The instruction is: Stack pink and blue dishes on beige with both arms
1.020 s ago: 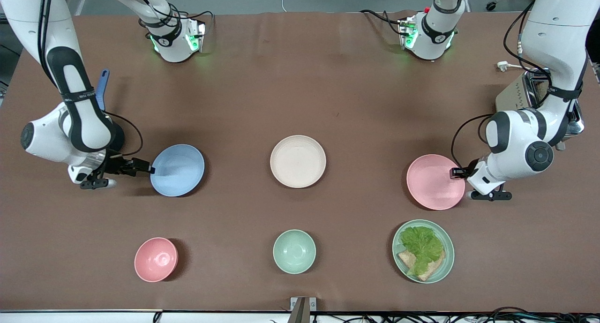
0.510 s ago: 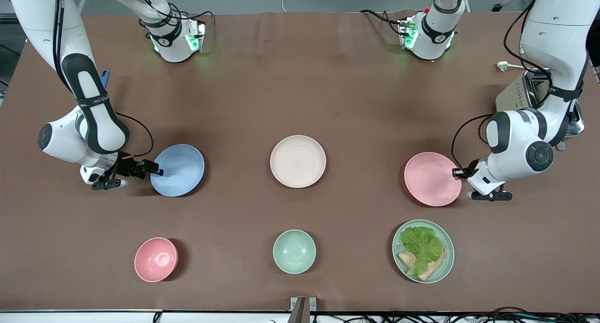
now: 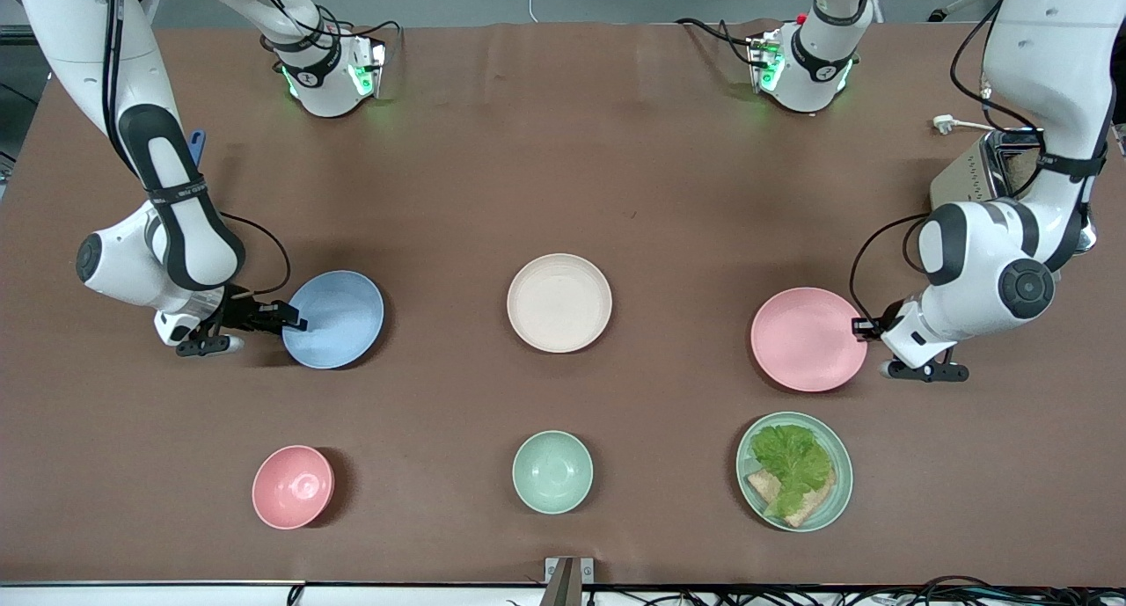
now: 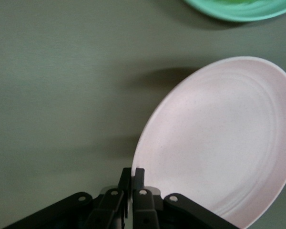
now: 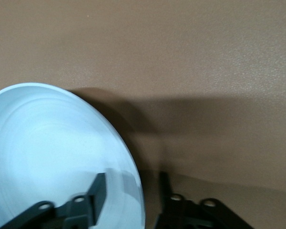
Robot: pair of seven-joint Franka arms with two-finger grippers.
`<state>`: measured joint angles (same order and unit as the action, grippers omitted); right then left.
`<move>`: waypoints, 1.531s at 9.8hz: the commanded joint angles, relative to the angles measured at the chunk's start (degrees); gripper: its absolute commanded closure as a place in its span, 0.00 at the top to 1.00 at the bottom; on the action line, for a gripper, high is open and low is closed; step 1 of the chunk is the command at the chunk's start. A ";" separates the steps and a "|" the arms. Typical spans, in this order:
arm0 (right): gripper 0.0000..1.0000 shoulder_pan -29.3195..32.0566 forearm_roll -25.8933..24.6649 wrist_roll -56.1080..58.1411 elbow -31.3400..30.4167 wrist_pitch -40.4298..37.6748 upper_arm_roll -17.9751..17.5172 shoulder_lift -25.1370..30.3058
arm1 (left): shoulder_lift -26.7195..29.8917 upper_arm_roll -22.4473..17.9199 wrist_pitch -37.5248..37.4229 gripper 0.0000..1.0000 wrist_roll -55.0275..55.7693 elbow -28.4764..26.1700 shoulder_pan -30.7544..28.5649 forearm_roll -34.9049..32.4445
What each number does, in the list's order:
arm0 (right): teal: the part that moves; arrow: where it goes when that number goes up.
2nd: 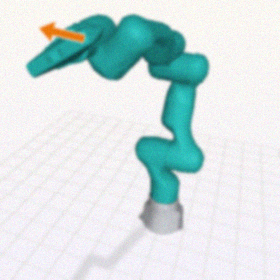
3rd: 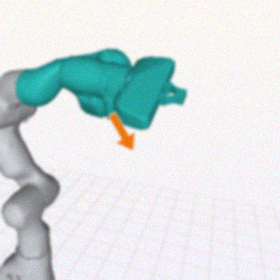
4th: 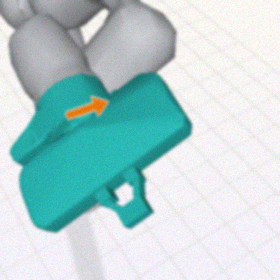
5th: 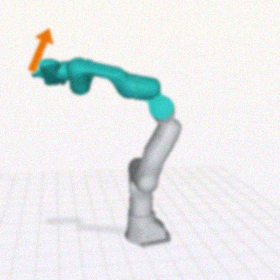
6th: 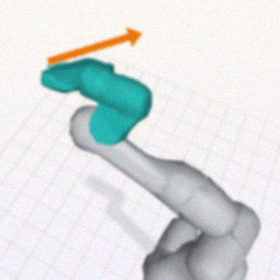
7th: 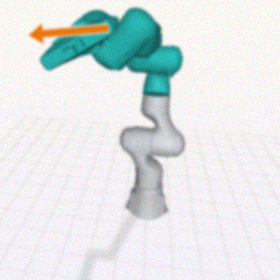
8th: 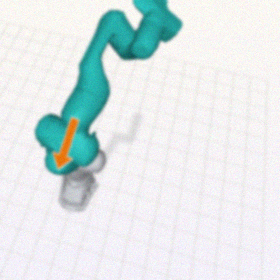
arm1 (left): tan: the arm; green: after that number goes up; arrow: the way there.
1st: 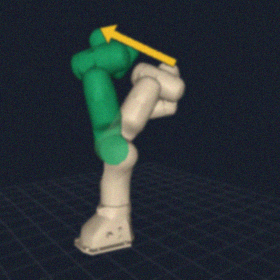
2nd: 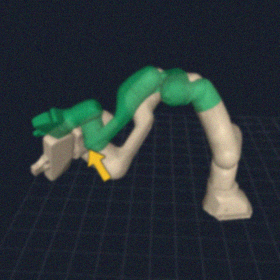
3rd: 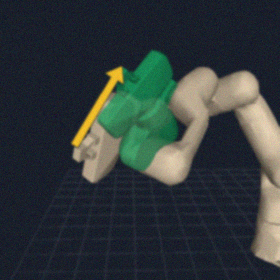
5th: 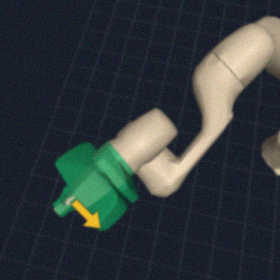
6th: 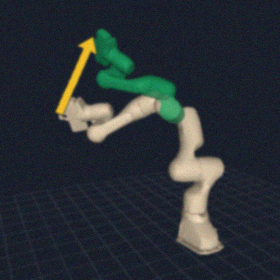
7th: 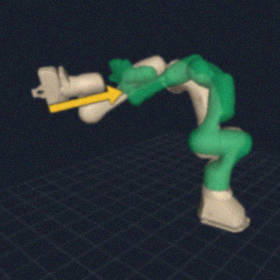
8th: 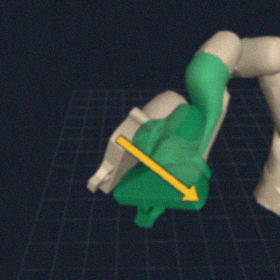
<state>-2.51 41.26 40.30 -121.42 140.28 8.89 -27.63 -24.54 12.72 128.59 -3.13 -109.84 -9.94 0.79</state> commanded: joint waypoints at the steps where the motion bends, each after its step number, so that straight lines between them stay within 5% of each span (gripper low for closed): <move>1: 0.01 0.31 1.81 1.45 -0.84 -0.01 -0.10 0.48 | 3.01 4.66 -5.70 0.00 1.36 -0.11 0.01 8.57; 4: 0.00 0.75 1.63 1.45 1.43 -6.04 0.42 0.74 | 1.88 11.51 -5.46 0.00 17.38 1.55 3.33 8.88; 7: 0.00 0.93 0.85 0.75 5.30 -15.00 3.85 2.49 | -2.77 11.36 -2.31 0.00 35.86 4.80 14.92 8.17; 9: 0.00 0.58 -0.29 -1.08 7.67 -20.64 5.87 4.68 | -5.24 11.18 -2.21 0.00 40.29 6.65 20.38 7.12; 11: 0.01 0.58 -10.62 -11.24 11.36 -25.99 5.53 7.84 | -8.40 11.27 1.11 0.00 41.36 7.28 21.80 6.41; 15: 0.01 -6.16 -11.82 -26.63 13.14 -31.82 4.82 12.25 | -12.71 11.10 8.68 0.00 42.15 7.36 25.06 6.15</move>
<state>-5.31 30.87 19.14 -107.33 108.43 13.92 -17.16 -34.50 24.36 135.49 38.09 -103.51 13.82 8.34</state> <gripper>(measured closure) 0.943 0.947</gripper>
